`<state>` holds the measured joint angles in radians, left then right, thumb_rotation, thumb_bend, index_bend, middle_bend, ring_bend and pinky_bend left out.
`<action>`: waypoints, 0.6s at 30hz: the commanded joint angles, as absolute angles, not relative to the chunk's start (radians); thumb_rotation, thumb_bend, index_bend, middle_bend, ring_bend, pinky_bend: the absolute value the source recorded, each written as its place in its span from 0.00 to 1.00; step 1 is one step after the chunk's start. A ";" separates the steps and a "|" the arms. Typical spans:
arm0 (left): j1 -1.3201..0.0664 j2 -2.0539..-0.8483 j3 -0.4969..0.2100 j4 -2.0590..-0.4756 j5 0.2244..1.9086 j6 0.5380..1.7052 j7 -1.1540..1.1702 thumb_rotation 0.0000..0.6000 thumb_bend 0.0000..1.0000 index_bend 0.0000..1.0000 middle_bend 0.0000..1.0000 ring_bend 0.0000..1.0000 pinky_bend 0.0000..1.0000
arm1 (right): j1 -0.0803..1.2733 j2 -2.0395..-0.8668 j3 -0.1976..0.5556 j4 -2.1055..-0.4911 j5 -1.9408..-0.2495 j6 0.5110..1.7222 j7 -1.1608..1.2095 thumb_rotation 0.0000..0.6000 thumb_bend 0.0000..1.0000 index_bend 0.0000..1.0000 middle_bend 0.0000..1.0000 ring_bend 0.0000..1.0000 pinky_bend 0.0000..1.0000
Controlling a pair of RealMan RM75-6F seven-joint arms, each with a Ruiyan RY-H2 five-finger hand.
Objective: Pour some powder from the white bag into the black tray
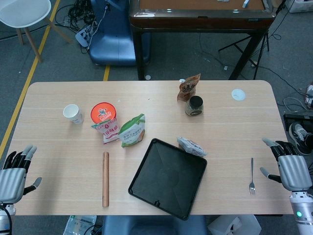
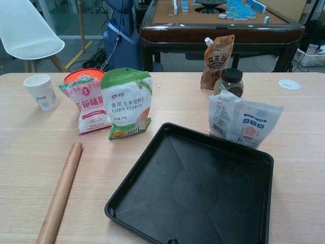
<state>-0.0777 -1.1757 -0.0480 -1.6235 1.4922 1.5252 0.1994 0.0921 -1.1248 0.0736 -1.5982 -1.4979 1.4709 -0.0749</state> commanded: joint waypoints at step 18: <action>-0.079 -1.180 -0.037 -1.621 1.500 1.512 0.193 1.00 0.21 0.07 0.09 0.12 0.07 | 0.183 -1.130 0.083 -1.629 -1.436 1.284 0.000 1.00 0.08 0.20 0.28 0.20 0.18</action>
<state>-0.0785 -1.1801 -0.0376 -1.6206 1.4999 1.5125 0.1933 0.1602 -1.1258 0.0761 -1.6257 -1.4522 1.3144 -0.0145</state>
